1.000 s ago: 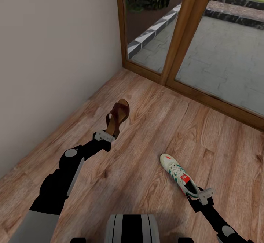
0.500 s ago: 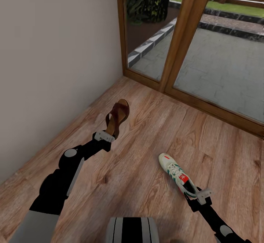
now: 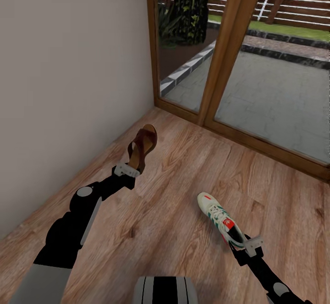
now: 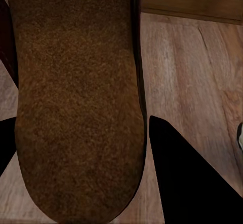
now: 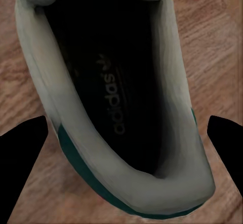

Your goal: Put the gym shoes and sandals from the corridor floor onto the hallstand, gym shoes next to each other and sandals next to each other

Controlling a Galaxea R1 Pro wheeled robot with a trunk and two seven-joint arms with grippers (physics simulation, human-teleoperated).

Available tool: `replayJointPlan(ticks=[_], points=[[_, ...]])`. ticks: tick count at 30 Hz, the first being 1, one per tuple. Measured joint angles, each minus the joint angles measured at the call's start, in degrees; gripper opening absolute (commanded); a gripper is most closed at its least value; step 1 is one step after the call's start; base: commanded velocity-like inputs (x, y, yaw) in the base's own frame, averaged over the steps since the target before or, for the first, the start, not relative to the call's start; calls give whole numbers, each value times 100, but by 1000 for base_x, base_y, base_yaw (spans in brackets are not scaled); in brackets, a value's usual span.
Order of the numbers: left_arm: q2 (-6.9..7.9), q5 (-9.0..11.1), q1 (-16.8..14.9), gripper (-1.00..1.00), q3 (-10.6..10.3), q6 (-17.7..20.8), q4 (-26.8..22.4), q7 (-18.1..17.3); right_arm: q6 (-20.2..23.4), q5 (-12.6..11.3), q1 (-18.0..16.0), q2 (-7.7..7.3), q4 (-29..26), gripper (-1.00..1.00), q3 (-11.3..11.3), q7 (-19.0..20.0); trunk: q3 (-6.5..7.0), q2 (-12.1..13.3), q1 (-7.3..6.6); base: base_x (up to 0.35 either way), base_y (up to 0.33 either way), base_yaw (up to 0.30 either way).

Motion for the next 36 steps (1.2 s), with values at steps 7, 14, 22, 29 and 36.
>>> replayJointPlan(ticks=[7, 14, 22, 29, 36], points=[[17, -24, 80, -100, 17, -15, 51, 195, -4, 6, 1, 5, 27, -100, 0, -5, 217, 9, -18, 0, 0, 0], [25, -30, 880, -100, 339, -244, 78, 981, -48, -9, 5, 5, 405, -100, -7, -22, 435, 19, -36, 0, 0, 0], [7, -1, 1750, -100, 766, -1447, 568, 1720, -624, -749, 10, 74, 1144, -100, -27, -20, 529, 21, -37, 0, 0, 0], [7, 30, 1948, -100, 792, -1727, 839, 1904, -1089, -1107, 27, 219, 1437, -100, 14, -13, 703, 27, -51, 0, 0, 0], [5, 33, 1963, -100, 799, -1736, 916, 1938, -1149, -1117, 34, 442, 1461, -100, 8, -9, 921, 36, -69, 0, 0, 0]])
